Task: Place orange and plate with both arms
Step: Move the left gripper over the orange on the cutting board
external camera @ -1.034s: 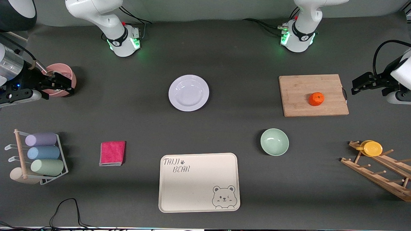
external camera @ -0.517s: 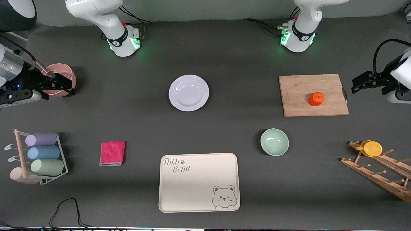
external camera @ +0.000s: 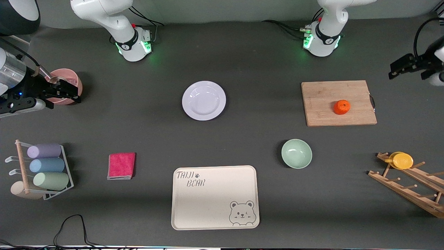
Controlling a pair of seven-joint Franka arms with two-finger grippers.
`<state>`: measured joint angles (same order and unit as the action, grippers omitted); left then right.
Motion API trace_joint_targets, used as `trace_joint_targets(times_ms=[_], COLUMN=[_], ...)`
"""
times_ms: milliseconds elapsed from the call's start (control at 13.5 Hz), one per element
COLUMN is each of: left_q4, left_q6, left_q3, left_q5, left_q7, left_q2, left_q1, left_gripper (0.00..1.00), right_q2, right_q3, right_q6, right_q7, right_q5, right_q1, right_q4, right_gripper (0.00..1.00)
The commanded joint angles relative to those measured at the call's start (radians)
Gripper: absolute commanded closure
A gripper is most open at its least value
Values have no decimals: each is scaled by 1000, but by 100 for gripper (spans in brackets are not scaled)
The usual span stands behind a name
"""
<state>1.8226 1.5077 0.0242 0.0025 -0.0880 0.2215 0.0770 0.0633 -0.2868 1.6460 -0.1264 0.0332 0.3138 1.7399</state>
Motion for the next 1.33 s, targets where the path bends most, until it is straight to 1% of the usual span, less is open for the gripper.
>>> trace_joint_targets(times_ms=[0, 222, 369, 443, 665, 812, 886, 1034, 1255], left_q4=[214, 285, 319, 355, 476, 591, 628, 664, 782], left_q6=[62, 63, 97, 133, 288, 435, 495, 589, 786], left_q3=[-10, -13, -13, -13, -13, -13, -13, -10, -10], left_q5=[7, 7, 7, 7, 7, 7, 7, 7, 7], left_q7=[-32, -32, -33, -33, -33, -33, -33, -33, -35], left_q2=[180, 251, 251, 252, 240, 234, 208, 139, 87], left_q1=[7, 20, 20, 18, 17, 17, 15, 7, 7], left_gripper=[0, 0, 0, 0, 0, 0, 0, 0, 0], right_q2=[-14, -13, -13, -14, -13, -22, -23, -25, -22], right_q3=[-6, -6, -8, -8, -14, -14, -14, -14, -12], right_q6=[-5, -5, 0, 3, 5, 8, 9, 23, 29], right_q7=[-2, -2, -2, -2, -4, -2, -2, -4, -2], right_q5=[14, 16, 16, 16, 16, 17, 17, 17, 16], right_q1=[7, 7, 7, 7, 5, 5, 4, 4, 7], right_q4=[-19, -19, -19, -20, -22, -37, -37, -37, -34], right_gripper=[0, 0, 0, 0, 0, 0, 0, 0, 0])
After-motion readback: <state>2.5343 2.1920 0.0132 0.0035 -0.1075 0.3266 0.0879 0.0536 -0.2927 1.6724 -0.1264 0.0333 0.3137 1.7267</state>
